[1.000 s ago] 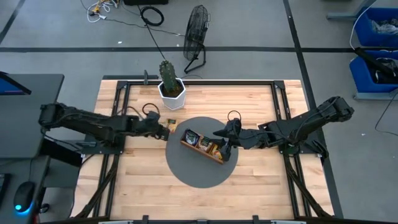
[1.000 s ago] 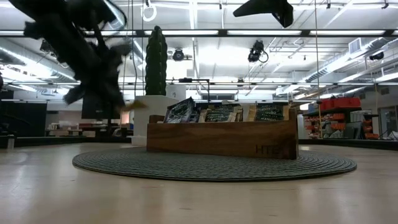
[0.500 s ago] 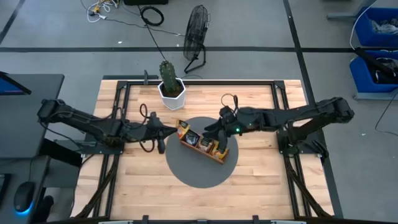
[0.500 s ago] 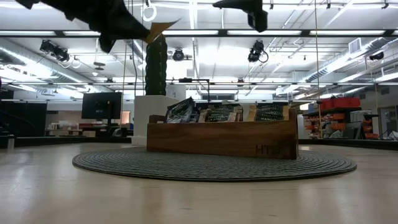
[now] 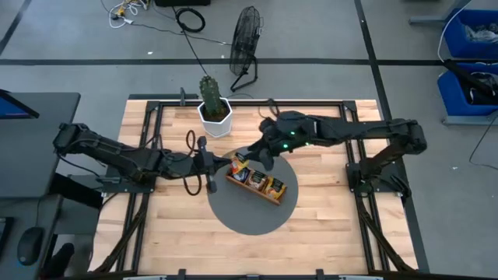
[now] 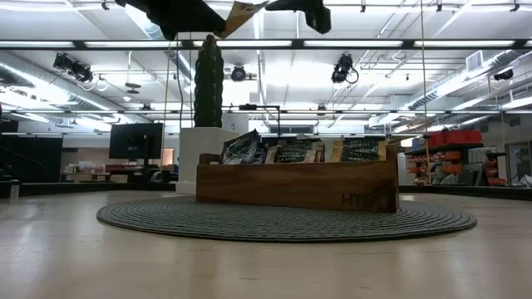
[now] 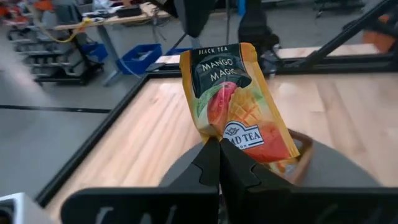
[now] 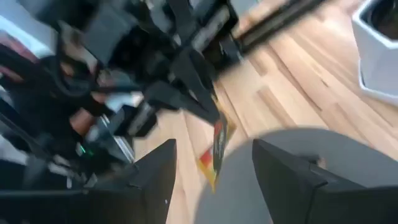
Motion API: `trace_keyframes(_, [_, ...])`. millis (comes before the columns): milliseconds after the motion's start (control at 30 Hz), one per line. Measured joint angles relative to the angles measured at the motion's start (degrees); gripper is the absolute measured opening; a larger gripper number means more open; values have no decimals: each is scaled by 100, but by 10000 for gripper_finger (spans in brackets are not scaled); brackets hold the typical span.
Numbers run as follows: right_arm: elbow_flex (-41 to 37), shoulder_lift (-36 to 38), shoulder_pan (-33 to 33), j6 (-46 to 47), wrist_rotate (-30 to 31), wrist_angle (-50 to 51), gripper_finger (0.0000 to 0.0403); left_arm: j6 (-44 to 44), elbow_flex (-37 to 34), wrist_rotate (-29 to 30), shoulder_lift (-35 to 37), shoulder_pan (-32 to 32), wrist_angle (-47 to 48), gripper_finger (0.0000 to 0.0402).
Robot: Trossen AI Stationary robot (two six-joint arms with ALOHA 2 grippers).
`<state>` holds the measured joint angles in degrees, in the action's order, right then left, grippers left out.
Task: Pick & Place Tea
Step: Put the orange tea bag into the right section of the wooden organizer
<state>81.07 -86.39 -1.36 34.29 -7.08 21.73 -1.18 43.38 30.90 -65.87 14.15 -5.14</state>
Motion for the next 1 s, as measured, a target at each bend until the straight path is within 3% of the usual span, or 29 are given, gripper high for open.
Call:
trace_keyframes(200, [982,-551,-89,-328,-97,1169,217,231,160,435,-205,-2,0,1])
trace_keyframes(533, [1096,-759,-210,-212,-268,1277,212,205,163,576,-208,-2,-97,1])
trace_keyframes(667, [1096,-759,-225,-228,-302,1266,157,202,163,577,-208,-2,-121,1])
trace_keyframes(833, [1096,-759,-227,-486,-448,1259,23,202,163,575,-208,-3,-135,1])
trace_keyframes(1000, [1096,-759,-225,-639,-434,1257,6,185,163,575,-208,-2,-133,2])
